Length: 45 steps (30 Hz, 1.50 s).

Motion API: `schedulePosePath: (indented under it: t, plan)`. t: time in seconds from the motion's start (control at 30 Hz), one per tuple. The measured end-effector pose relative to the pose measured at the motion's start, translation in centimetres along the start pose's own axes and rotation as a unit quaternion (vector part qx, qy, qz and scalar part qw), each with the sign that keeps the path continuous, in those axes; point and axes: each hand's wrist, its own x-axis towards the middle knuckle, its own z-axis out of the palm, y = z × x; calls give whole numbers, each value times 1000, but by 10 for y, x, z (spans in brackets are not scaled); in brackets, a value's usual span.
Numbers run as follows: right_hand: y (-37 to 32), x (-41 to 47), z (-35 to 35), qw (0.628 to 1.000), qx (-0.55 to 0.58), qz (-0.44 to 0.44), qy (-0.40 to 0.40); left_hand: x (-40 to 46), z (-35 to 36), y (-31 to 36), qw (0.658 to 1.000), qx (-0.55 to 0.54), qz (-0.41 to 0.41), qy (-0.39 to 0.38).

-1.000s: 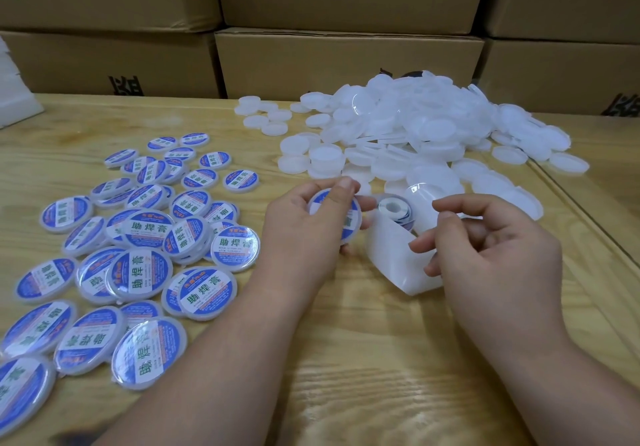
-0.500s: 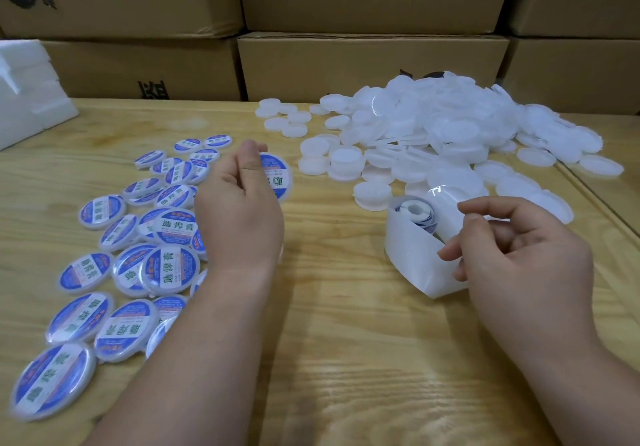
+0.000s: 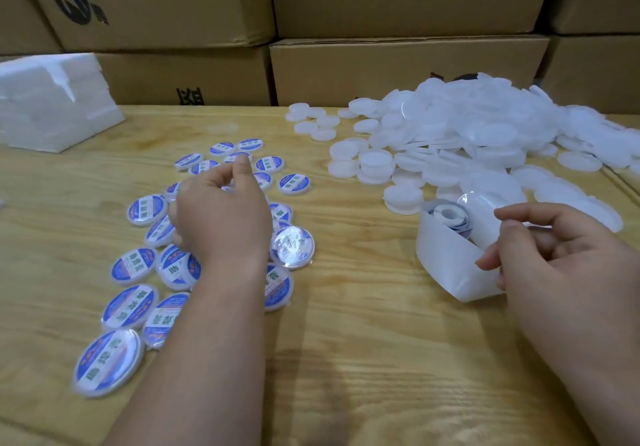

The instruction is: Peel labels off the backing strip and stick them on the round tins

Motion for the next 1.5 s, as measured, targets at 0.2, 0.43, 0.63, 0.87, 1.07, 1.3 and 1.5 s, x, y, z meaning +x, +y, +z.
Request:
schedulePosePath:
  t: [0.2,0.43,0.63,0.87,1.07,1.3,1.5]
  plan:
    - [4,3,-1,1000,-2,-12,2,-6,5,-1,994,108,23,-16]
    - [10,7,-1,999,-30,-38,9,-16,11,1,977,132,155,-59]
    - [19,9,8,975,-182,-101,-71,-78,49,3,889,79,277,-357]
    - [23,9,11,941,-296,-97,-135,-86,66,-1,791,196,306,-491]
    - [23,10,12,946,-285,-91,-122,-87,62,1,825,162,286,-459]
    - [17,10,10,950,-280,-85,-108,-83,66,-3,865,180,269,-383]
    - [15,9,10,956,-257,-90,-106,-85,69,-5,880,160,251,-371]
